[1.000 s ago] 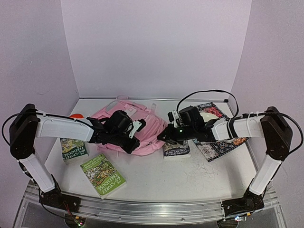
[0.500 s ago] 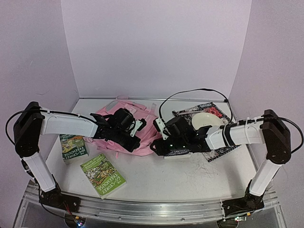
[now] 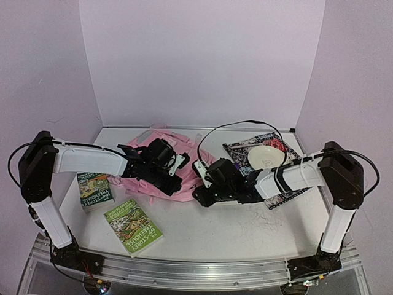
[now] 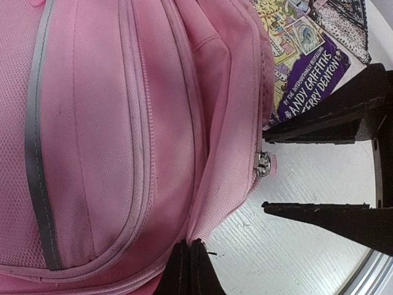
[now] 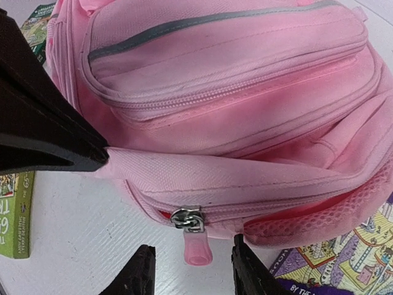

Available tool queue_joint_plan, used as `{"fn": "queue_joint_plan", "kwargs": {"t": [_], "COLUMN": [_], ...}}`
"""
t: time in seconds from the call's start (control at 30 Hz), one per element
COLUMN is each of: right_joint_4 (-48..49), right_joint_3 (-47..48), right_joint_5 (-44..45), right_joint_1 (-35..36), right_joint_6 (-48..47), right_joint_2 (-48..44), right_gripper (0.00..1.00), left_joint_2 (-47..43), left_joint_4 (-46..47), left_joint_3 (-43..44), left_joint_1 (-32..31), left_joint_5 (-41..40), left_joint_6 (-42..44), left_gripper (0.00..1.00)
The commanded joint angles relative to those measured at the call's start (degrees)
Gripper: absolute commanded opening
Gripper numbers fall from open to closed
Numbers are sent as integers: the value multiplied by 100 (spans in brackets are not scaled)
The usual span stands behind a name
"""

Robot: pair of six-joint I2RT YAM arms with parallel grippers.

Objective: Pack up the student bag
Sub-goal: Pick up the largest pocket of the bag from the student bag.

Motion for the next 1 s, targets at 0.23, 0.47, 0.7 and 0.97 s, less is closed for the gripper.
{"fn": "queue_joint_plan", "kwargs": {"t": [0.23,0.47,0.7,0.97], "right_joint_4": [1219,2076,2837,3213], "right_joint_3": [-396,-655,-909,-864], "right_joint_5": [-994,-2149,-2513,-3211], "right_joint_1": [-214,-605,-805,-931], "right_joint_6": [432,883,1340,1474], "right_joint_2": [189,456,646,652], "right_gripper": [42,39,39,33], "left_joint_2": [-27,-29,-54,-58], "left_joint_4": [15,-7,-16,-24], "left_joint_3": [304,325,325,312], "left_joint_1": [21,19,19,19], "left_joint_5": [170,204,215,222], "left_joint_6": [-86,-101,-138,-152], "left_gripper": [0,0,0,0]}}
